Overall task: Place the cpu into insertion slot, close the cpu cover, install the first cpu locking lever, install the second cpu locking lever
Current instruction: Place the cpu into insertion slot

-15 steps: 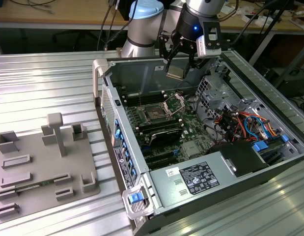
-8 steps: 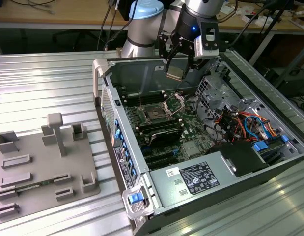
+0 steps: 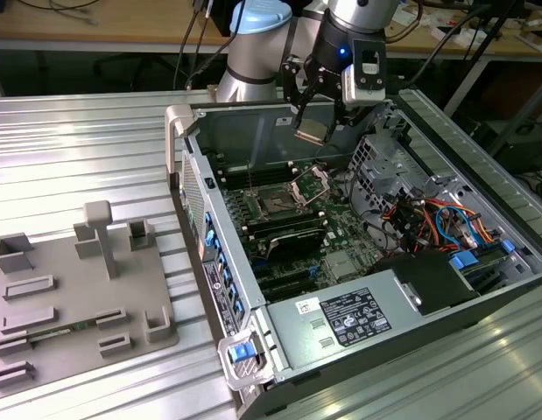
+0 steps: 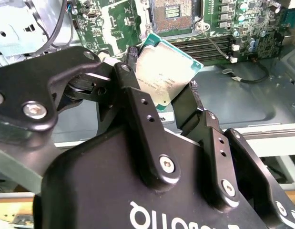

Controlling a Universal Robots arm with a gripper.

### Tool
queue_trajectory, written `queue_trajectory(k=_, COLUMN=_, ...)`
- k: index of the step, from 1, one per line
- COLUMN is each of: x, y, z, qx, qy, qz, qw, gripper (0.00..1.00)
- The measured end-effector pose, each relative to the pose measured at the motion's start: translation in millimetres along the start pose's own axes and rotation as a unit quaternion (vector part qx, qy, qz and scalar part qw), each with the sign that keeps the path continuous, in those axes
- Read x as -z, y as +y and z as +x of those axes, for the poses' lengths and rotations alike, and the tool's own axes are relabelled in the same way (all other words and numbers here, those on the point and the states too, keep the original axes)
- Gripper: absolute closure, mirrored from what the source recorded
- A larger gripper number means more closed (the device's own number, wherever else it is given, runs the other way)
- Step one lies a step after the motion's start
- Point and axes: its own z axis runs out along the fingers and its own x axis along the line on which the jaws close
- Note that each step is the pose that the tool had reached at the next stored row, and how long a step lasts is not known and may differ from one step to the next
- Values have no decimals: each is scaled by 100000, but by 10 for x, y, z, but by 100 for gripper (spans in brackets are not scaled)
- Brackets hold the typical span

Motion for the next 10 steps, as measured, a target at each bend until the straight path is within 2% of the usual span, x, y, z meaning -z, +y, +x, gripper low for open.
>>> queue_trajectory(k=3, x=-10, y=-1, z=0, qx=-2328, qy=-208, qz=-47, qw=99973, gripper=45)
queue_trajectory(k=6, x=-19, y=-3, z=1, qx=-4656, qy=-420, qz=-88, qw=99891, gripper=45)
queue_trajectory(k=10, x=-25, y=-7, z=5, qx=-6006, qy=-540, qz=-117, qw=99818, gripper=45)
